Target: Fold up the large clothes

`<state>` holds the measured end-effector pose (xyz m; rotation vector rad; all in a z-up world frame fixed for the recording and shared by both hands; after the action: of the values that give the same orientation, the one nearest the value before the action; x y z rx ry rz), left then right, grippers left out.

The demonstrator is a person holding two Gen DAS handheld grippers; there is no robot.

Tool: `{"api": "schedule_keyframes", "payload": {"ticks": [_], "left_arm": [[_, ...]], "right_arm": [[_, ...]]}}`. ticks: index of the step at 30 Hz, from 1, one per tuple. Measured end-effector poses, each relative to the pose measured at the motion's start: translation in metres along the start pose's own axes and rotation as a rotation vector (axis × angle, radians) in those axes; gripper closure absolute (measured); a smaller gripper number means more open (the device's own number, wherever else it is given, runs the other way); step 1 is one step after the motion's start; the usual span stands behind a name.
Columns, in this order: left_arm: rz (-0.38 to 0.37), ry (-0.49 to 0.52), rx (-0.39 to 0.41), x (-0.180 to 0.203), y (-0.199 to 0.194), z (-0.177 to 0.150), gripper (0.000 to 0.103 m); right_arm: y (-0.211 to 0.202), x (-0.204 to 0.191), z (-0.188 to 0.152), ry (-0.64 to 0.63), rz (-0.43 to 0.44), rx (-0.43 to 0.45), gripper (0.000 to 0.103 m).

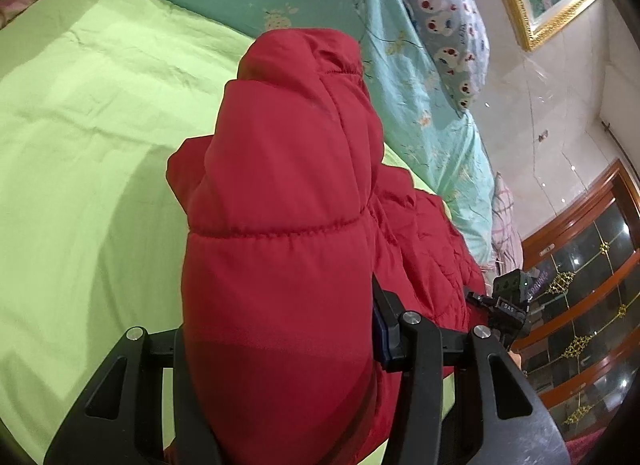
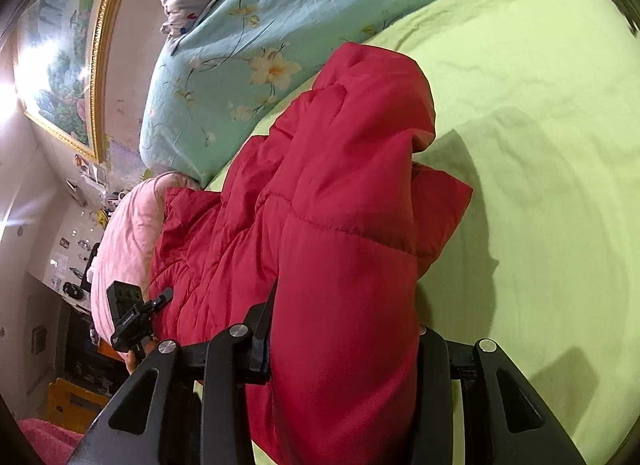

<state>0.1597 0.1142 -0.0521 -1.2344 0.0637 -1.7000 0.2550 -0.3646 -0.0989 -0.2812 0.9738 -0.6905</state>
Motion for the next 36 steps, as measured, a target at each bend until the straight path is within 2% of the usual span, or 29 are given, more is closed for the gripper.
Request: {"api": "schedule_keyframes", "payload": {"ticks": [4,9,14,20,27,32,36], "left_arm": [[-0.007,0.012,-0.003,0.004,-0.013,-0.014,0.056],[-0.014,-0.013,-0.011,-0.004,-0.013,-0.022,0.056],[0.014,-0.064,-0.028,-0.024,-0.005,-0.024,0.056],[0.055,-0.153,-0.07,-0.055,0.01,-0.029,0.049],[0.14,-0.134,-0.077,-0.049,0.006,-0.033,0.032],[0.199,-0.146,-0.102,-0.052,-0.003,-0.033,0.02],[0.247,-0.095,-0.088,-0.048,-0.018,-0.032,0.02]], "right_arm": [[-0.013,-0.007,-0.023,0.014,0.003,0.007,0.065],[-0.015,-0.008,-0.036,0.034,0.003,0.012,0.064],[-0.01,-0.004,-0.039,0.052,-0.007,0.012,0.064],[-0.003,0.013,-0.045,0.083,-0.028,0.008,0.059],[-0.003,0.025,-0.056,0.109,-0.04,0.015,0.048],[-0.008,0.025,-0.06,0.13,-0.052,0.023,0.033],[-0.017,0.021,-0.061,0.132,-0.094,0.038,0.028]]}}
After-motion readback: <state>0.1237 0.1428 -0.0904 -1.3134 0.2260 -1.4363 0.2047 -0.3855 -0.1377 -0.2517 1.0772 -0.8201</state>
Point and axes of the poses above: each gripper's, at about its wrist camera, not at the fingertips, and y roughly the way its jaws point, x to its right, z to its top, the point moved 2 cm from there along y, roughly the way its jaws point, and after that the axes turned 6 degrees about -y, right-handed, at the moved point
